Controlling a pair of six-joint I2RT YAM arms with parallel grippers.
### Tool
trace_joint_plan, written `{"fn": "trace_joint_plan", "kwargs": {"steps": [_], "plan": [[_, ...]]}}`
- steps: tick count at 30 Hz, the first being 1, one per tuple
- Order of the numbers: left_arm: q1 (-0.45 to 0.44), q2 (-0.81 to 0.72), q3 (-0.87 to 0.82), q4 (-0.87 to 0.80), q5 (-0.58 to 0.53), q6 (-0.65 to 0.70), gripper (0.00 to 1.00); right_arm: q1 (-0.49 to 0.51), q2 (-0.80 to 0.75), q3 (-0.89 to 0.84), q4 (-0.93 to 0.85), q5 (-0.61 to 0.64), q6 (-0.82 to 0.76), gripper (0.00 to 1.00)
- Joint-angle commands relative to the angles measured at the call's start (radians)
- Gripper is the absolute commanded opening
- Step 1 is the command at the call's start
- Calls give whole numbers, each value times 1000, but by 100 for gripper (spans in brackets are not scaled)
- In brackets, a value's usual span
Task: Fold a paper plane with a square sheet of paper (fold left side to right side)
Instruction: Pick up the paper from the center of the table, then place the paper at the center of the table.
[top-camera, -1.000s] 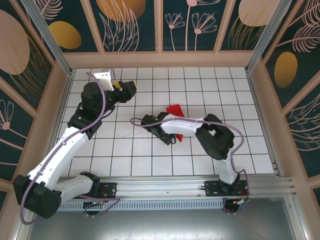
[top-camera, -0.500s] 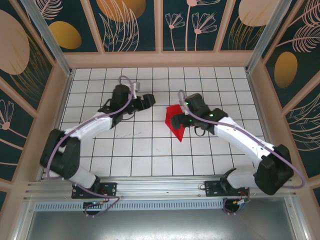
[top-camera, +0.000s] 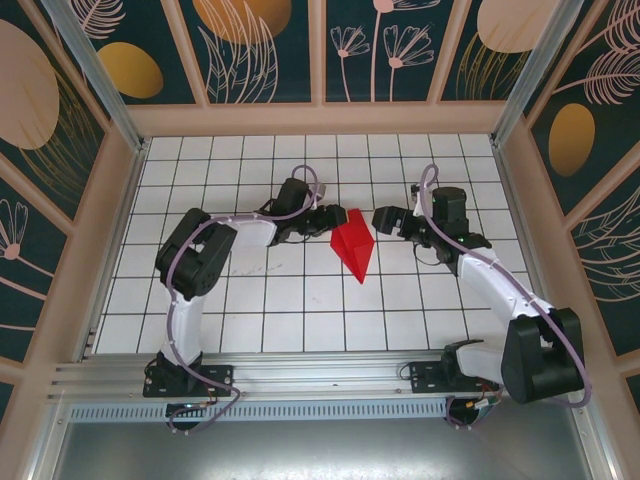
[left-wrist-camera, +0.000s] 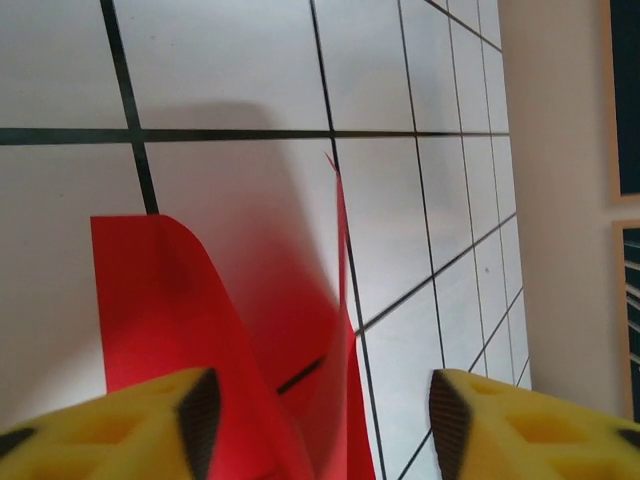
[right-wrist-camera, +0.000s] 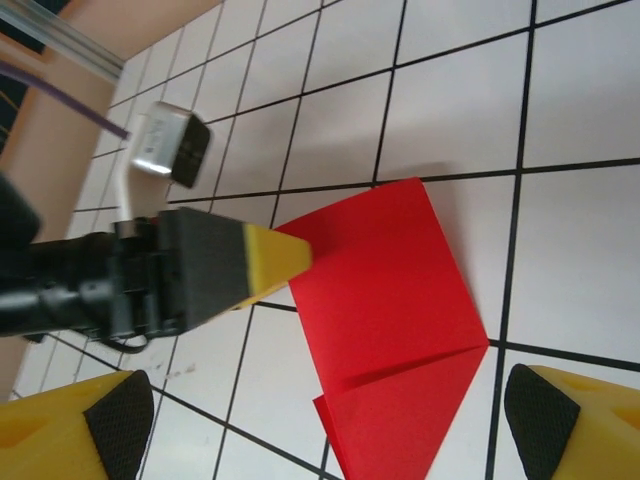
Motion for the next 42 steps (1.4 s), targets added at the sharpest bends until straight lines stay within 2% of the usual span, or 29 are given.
{"fn": "trace_joint_plan", "kwargs": {"steps": [1, 3, 6, 9, 15, 18, 24, 30, 36, 40, 42], "plan": [[-6, 27, 35, 56, 31, 5, 40, -19, 23, -3, 45, -102, -17, 92], [0, 8, 28, 56, 25, 38, 25, -32, 45, 6, 29, -125, -57, 92], [21, -42, -17, 66, 38, 83, 8, -64, 84, 9, 43, -191, -115, 92], [56, -99, -86, 128, 102, 112, 1, -85, 151, 28, 72, -280, -173, 91], [91, -164, -168, 178, 257, 210, 0, -86, 358, 97, 137, -440, -247, 81], [95, -174, -201, 241, 314, 209, 0, -84, 442, 117, 200, -524, -245, 77], [95, -157, -205, 271, 348, 203, 0, -58, 548, 155, 281, -608, -231, 75], [95, -153, -206, 269, 351, 210, 0, -25, 616, 190, 297, -662, -227, 65], [95, -139, -205, 266, 350, 211, 0, -21, 610, 192, 278, -677, -243, 49], [95, -133, -197, 234, 339, 235, 0, -28, 601, 191, 252, -660, -260, 32], [95, -126, -192, 217, 330, 250, 4, -28, 593, 191, 237, -648, -267, 18]]}}
